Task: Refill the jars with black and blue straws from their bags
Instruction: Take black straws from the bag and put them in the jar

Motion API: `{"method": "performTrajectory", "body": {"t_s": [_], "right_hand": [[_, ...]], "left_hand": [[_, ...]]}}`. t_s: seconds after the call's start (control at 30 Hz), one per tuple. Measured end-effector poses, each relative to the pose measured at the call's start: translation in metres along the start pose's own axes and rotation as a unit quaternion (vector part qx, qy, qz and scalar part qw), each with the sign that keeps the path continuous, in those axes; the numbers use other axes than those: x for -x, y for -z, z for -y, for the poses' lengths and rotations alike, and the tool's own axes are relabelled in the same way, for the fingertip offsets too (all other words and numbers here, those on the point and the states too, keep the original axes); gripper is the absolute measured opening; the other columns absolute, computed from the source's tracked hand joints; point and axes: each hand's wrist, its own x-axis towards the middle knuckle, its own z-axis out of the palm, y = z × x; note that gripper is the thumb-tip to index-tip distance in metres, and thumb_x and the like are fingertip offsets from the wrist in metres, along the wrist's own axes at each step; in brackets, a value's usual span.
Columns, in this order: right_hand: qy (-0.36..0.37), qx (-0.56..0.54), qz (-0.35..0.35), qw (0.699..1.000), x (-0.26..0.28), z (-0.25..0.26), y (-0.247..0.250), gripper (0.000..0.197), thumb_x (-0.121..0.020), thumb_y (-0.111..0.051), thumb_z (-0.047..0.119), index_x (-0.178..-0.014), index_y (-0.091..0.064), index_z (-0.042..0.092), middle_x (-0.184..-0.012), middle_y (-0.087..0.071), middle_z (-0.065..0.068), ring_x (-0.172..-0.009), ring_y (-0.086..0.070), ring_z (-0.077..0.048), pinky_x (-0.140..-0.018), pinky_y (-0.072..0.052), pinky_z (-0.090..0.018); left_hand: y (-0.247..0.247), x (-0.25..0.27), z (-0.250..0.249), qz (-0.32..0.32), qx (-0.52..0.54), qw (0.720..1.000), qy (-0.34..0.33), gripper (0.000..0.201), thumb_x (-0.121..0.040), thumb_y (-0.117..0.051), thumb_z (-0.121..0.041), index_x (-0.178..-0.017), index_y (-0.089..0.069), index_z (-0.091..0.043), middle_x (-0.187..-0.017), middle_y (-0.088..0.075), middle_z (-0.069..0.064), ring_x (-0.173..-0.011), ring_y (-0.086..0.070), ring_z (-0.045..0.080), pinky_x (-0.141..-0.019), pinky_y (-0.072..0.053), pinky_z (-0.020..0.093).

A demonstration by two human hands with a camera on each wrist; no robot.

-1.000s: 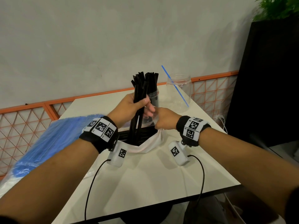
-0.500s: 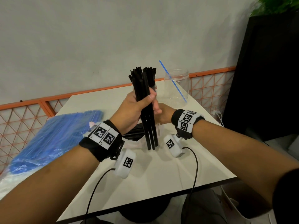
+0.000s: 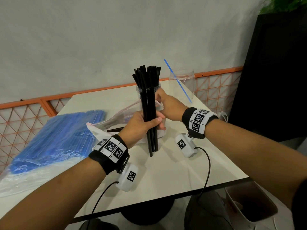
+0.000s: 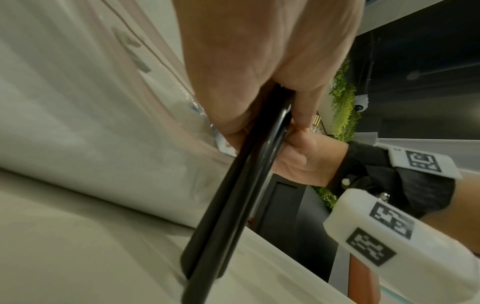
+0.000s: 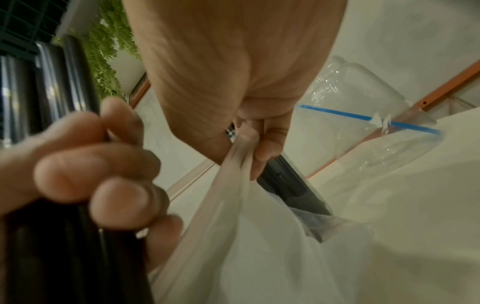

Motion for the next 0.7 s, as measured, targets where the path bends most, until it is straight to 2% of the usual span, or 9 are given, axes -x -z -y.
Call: {"method": "performTrajectory", "body": {"t_s": [0.1, 0.17, 0.23, 0.33, 0.43, 0.5, 0.53, 0.6, 0.7], "right_hand": [[0.01, 0.012, -0.014, 1.0, -0.002, -0.003, 0.002, 0.086, -0.075, -0.064, -0.002, -0.144, -0.021, 0.024, -0.092, -0.061, -0.008, -0.077, -0.063, -0.021, -0.062, -0.054, -0.032], [0.003, 0.026, -0.014, 1.0, -0.004, -0.005, 0.002, 0.101, -0.074, -0.062, -0.005, -0.15, -0.007, 0.03, -0.094, -0.062, -0.01, -0.071, -0.062, -0.017, -0.058, -0.05, -0.027], [-0.006, 0.033, -0.011, 0.999, -0.005, -0.005, 0.002, 0.103, -0.075, -0.062, -0.002, -0.151, -0.001, 0.03, -0.095, -0.061, -0.009, -0.075, -0.063, -0.019, -0.06, -0.051, -0.027], [-0.015, 0.048, -0.006, 0.999, -0.007, -0.006, 0.003, 0.103, -0.077, -0.066, 0.004, -0.152, 0.001, 0.025, -0.093, -0.055, -0.002, -0.084, -0.061, -0.02, -0.066, -0.048, -0.024], [-0.011, 0.061, 0.008, 0.998, -0.011, -0.007, 0.003, 0.096, -0.08, -0.064, 0.005, -0.152, -0.003, 0.022, -0.087, -0.054, -0.002, -0.082, -0.059, -0.022, -0.07, -0.047, -0.028], [0.003, 0.049, 0.006, 0.999, -0.013, -0.008, 0.003, 0.086, -0.081, -0.06, 0.003, -0.151, -0.012, 0.018, -0.085, -0.052, 0.002, -0.083, -0.057, -0.022, -0.072, -0.051, -0.034], [0.01, 0.057, 0.002, 0.998, -0.015, -0.008, 0.003, 0.084, -0.08, -0.059, 0.001, -0.149, -0.014, 0.017, -0.085, -0.051, 0.004, -0.083, -0.056, -0.021, -0.071, -0.051, -0.034], [0.008, 0.071, -0.002, 0.997, -0.016, -0.008, 0.002, 0.085, -0.079, -0.059, 0.001, -0.149, -0.015, 0.02, -0.091, -0.056, -0.001, -0.083, -0.058, -0.02, -0.062, -0.047, -0.025], [-0.001, 0.073, 0.002, 0.997, -0.019, -0.008, 0.002, 0.087, -0.081, -0.059, 0.006, -0.151, -0.011, 0.023, -0.097, -0.055, -0.004, -0.086, -0.055, -0.021, -0.071, -0.045, -0.029]], "left_hand": [[0.001, -0.002, 0.003, 0.01, -0.011, 1.0, 0.014, 0.011, -0.097, -0.055, -0.001, -0.098, -0.067, -0.002, -0.074, -0.068, 0.01, -0.079, -0.069, 0.024, -0.077, -0.054, 0.023], [0.001, -0.002, 0.004, 0.019, -0.018, 0.999, 0.02, 0.011, -0.097, -0.055, 0.0, -0.098, -0.066, 0.001, -0.075, -0.068, 0.012, -0.078, -0.07, 0.023, -0.077, -0.054, 0.023], [0.0, -0.003, 0.004, 0.023, -0.021, 0.999, 0.024, 0.011, -0.097, -0.053, 0.0, -0.098, -0.064, 0.002, -0.076, -0.067, 0.015, -0.078, -0.07, 0.024, -0.079, -0.055, 0.025], [0.001, -0.007, -0.004, 0.027, -0.008, 0.999, 0.026, 0.013, -0.099, -0.051, -0.002, -0.1, -0.063, 0.001, -0.075, -0.065, 0.015, -0.08, -0.068, 0.029, -0.081, -0.056, 0.031], [0.007, -0.017, -0.024, 0.022, -0.002, 1.0, -0.006, 0.015, -0.1, -0.048, -0.003, -0.104, -0.061, 0.003, -0.075, -0.063, 0.016, -0.081, -0.064, 0.035, -0.08, -0.058, 0.036], [0.012, -0.025, -0.041, 0.022, -0.001, 0.999, -0.037, 0.015, -0.1, -0.047, -0.003, -0.104, -0.061, 0.002, -0.076, -0.063, 0.017, -0.079, -0.064, 0.034, -0.08, -0.058, 0.037], [0.015, -0.029, -0.049, 0.022, 0.0, 0.998, -0.051, 0.014, -0.1, -0.047, -0.003, -0.104, -0.061, 0.001, -0.075, -0.063, 0.015, -0.077, -0.065, 0.031, -0.08, -0.058, 0.038], [0.02, -0.039, -0.064, 0.013, 0.006, 0.997, -0.071, 0.014, -0.1, -0.047, -0.003, -0.102, -0.061, -0.001, -0.073, -0.064, 0.012, -0.074, -0.066, 0.026, -0.081, -0.059, 0.038], [0.03, -0.058, -0.083, -0.014, 0.016, 0.995, -0.094, 0.014, -0.1, -0.047, -0.003, -0.101, -0.061, -0.004, -0.072, -0.064, 0.009, -0.071, -0.066, 0.024, -0.083, -0.058, 0.039]]}}
